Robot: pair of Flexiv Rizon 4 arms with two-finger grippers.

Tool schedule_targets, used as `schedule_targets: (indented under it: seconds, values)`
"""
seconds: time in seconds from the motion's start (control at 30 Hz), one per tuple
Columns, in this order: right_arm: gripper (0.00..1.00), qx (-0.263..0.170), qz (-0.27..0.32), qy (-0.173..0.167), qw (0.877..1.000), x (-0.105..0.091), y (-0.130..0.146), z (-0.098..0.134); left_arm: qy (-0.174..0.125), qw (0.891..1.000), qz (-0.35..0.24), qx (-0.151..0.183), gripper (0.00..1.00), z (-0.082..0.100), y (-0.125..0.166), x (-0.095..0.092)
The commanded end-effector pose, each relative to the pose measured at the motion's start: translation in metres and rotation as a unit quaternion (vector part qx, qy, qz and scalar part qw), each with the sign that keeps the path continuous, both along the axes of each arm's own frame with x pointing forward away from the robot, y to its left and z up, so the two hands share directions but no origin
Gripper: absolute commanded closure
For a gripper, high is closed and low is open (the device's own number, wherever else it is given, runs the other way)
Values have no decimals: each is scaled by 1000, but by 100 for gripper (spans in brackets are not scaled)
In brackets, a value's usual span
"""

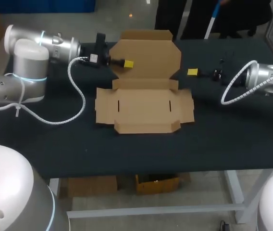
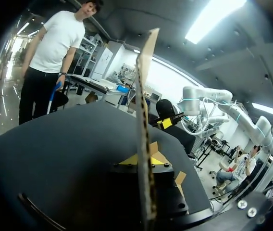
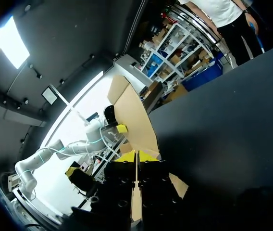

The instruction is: Assemble the packaging by folding the flat box into shape, placing the metal phone stand inside, and closing the box properly

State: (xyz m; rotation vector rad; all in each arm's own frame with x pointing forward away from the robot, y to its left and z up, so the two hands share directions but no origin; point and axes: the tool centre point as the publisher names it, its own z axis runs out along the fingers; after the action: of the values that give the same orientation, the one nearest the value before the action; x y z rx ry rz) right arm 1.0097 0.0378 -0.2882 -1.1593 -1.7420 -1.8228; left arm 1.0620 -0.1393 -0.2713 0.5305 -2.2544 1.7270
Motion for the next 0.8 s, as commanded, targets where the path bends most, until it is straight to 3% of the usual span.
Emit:
schedule_targets:
  seconds: [0.03, 0.8]
  values:
    - [100, -24, -21, -1, 999, -13, -5, 8, -10, 1000, -5, -3, 100, 4, -2, 8]
    - [100, -122, -49, -44, 990, -80, -28, 20, -106, 993, -36, -35, 100, 31, -21, 27]
